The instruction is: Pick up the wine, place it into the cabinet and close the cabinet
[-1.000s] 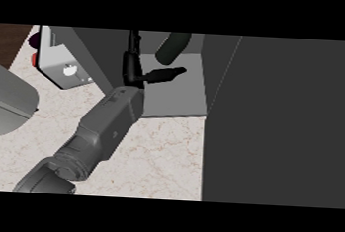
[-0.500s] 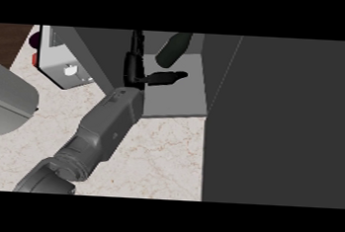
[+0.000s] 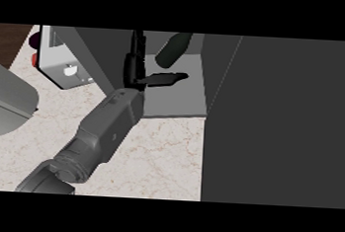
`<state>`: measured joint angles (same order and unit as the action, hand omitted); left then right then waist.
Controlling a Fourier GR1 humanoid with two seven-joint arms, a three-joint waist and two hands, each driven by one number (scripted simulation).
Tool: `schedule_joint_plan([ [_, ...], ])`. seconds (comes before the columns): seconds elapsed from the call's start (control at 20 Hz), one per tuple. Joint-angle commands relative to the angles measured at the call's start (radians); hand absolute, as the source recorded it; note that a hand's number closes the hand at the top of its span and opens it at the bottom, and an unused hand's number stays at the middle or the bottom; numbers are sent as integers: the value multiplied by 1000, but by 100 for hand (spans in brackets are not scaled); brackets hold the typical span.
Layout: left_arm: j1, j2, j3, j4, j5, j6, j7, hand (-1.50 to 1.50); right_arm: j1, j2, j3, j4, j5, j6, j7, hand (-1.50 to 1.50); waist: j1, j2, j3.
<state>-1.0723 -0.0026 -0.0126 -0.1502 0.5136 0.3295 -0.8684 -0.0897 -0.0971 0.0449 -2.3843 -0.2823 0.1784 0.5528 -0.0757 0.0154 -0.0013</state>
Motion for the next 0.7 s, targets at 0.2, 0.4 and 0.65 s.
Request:
schedule_joint_plan([
  [0.2,136,3,-79,-77,111,-45,-14,-150,63,10,19,-85,-7,-6,13,-150,26,-14,1],
  [0.4,152,3,-161,-136,189,-9,14,-150,-3,-16,-22,-105,-59,-37,88,-150,18,-10,0],
  [0.65,354,3,-433,-430,310,133,25,-150,5,32,32,-10,46,-16,-30,-150,38,-19,1],
])
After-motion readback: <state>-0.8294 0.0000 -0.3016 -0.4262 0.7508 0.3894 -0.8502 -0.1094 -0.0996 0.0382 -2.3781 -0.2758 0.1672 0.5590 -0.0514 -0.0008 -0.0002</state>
